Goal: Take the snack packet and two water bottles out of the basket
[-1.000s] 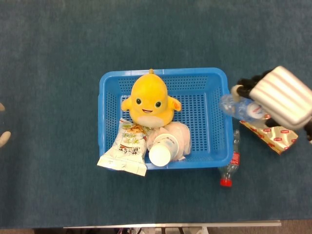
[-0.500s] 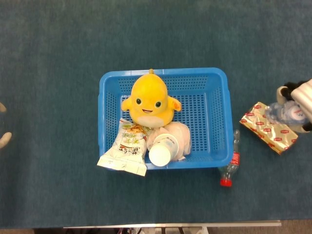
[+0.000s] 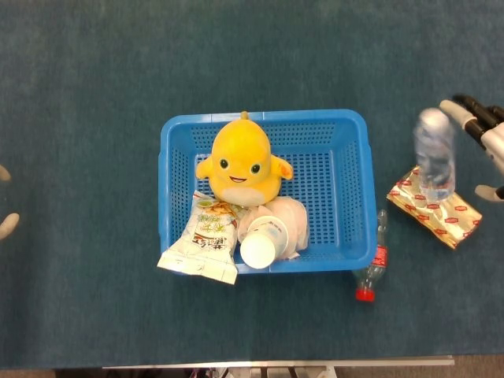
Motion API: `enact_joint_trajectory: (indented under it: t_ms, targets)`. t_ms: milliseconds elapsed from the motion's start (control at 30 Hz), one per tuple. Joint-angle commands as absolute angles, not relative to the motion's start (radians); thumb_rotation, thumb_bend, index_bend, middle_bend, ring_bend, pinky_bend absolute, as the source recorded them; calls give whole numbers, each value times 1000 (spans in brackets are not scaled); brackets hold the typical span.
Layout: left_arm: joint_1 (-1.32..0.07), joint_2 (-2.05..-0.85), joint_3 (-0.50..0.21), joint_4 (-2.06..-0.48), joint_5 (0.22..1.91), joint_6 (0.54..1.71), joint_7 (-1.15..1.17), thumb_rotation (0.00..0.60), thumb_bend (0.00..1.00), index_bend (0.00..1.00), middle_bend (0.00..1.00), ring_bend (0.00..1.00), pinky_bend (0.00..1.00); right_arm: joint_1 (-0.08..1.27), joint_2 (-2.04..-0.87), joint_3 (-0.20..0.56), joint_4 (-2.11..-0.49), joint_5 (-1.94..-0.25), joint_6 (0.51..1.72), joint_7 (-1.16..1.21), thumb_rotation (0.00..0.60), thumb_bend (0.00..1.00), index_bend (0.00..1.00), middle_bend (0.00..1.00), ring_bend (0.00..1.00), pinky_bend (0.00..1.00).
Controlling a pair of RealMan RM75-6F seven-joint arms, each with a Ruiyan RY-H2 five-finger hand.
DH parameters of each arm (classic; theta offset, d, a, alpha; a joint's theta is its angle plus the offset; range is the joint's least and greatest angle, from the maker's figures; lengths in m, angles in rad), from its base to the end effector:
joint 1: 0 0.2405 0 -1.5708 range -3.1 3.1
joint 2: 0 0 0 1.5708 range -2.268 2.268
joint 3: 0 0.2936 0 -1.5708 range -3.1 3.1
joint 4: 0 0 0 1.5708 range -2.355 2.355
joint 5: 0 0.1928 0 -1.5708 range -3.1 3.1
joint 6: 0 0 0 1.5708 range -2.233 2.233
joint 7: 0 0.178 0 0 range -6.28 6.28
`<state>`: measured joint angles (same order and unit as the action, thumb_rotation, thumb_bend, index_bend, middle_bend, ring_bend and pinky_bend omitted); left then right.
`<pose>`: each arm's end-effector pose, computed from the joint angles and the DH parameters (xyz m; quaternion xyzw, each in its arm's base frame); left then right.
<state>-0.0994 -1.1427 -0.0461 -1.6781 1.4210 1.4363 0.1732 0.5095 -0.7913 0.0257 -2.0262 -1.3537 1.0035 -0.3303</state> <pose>-0.3369 0.2188 0.1726 -0.6046 -0.3927 -0.3388 0.6046 -0.2120 -0.2943 0.1865 0.7876 -0.3128 0.2610 0.4623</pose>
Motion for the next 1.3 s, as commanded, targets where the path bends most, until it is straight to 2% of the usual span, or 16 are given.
enact_joint_trajectory:
  t_ms: [33, 200, 300, 400, 667, 967, 1300]
  targets:
    - [-99, -1143, -46, -1677, 1421, 1437, 171, 600, 139, 411, 286, 210, 390, 491, -793, 30, -2023, -1390, 1035, -308, 600, 0, 0, 57, 231, 681]
    - [-100, -1143, -48, -1678, 1426, 1443, 169, 600, 139, 411, 286, 210, 390, 450, -813, 36, -2012, -1452, 1127, -318, 600, 0, 31, 93, 230, 645]
    - [-100, -1143, -51, -1680, 1434, 1452, 164, 600, 139, 415, 287, 210, 392, 404, -868, 42, -1977, -1511, 1240, -350, 600, 0, 233, 280, 240, 640]
    - [-104, -1141, -57, -1678, 1445, 1461, 151, 600, 139, 426, 293, 210, 401, 360, -917, 32, -1935, -1561, 1321, -365, 600, 0, 316, 379, 283, 639]
    - [-122, -1128, -58, -1687, 1471, 1449, 142, 600, 139, 435, 306, 211, 410, 255, -1000, 1, -1844, -1625, 1463, -397, 600, 0, 358, 409, 330, 639]
    - [-143, -1128, -62, -1684, 1483, 1432, 134, 600, 139, 443, 309, 211, 415, 119, -1045, -26, -1797, -1595, 1590, -437, 600, 0, 359, 409, 330, 639]
    - [-157, -1142, -61, -1682, 1477, 1416, 146, 600, 139, 445, 308, 211, 415, 82, -1050, -10, -1781, -1567, 1600, -400, 600, 0, 359, 409, 330, 639]
